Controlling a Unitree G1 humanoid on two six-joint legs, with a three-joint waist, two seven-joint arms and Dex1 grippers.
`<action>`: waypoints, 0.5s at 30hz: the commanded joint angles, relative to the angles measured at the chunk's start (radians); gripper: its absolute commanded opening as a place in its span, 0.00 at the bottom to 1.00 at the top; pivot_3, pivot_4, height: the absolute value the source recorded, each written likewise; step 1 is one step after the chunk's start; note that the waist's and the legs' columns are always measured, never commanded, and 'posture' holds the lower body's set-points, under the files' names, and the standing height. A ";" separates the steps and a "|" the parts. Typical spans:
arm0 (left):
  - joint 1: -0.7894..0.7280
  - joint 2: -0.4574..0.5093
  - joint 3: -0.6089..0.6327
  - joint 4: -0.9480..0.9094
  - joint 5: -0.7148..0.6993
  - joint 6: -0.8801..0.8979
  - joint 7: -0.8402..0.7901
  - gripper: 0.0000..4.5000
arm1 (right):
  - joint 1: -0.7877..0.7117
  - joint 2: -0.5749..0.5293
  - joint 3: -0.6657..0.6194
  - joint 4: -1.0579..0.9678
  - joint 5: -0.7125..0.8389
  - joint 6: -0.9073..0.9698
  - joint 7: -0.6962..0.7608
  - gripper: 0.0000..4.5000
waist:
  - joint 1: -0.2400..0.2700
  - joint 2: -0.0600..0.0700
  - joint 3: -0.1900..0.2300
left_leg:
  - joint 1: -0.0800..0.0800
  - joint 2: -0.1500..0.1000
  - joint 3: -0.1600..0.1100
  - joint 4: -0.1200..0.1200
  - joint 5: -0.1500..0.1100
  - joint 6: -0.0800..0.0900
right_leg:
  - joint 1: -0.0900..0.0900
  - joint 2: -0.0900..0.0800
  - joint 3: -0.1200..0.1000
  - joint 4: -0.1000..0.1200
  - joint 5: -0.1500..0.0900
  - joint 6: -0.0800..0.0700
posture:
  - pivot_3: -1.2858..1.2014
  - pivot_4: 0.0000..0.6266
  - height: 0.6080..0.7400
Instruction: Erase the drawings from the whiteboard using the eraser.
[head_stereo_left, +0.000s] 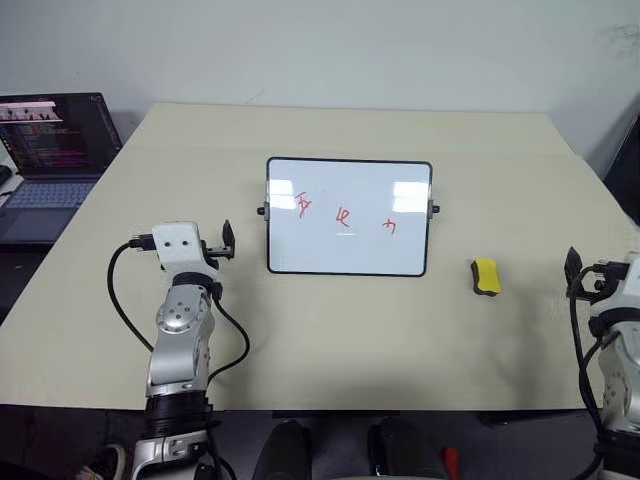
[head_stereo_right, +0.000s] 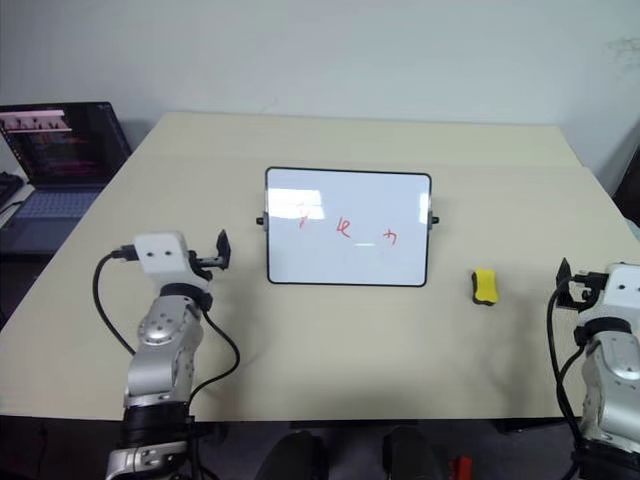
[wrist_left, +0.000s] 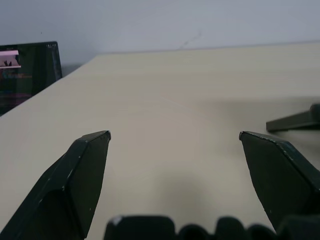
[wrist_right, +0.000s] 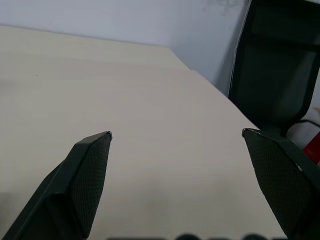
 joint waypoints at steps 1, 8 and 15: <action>-0.008 -0.007 -0.002 0.012 0.013 -0.041 0.004 1.00 | -0.004 -0.025 -0.044 -0.058 0.025 0.052 -0.008 1.00 | 0.002 0.000 0.000 | 0.000 0.000 0.000 0.000 0.000 0.000 | 0.000 0.000 0.000 0.000 0.000 0.000 | 0.52 0.24 1.00; -0.021 -0.012 0.015 0.028 -0.007 -0.069 -0.004 1.00 | -0.024 -0.037 -0.023 -0.102 0.018 0.104 -0.003 1.00 | 0.002 0.000 0.000 | 0.000 -0.001 0.000 0.000 0.000 0.000 | 0.000 0.000 0.000 0.000 0.000 0.000 | 0.52 0.24 1.00; -0.083 0.115 0.009 -0.039 -0.121 -0.051 -0.247 1.00 | -0.056 0.020 0.019 -0.199 0.072 0.178 0.000 1.00 | 0.001 0.000 0.000 | 0.000 0.001 -0.001 0.000 0.000 0.000 | 0.000 0.005 0.000 0.000 0.000 0.000 | 0.52 0.24 1.00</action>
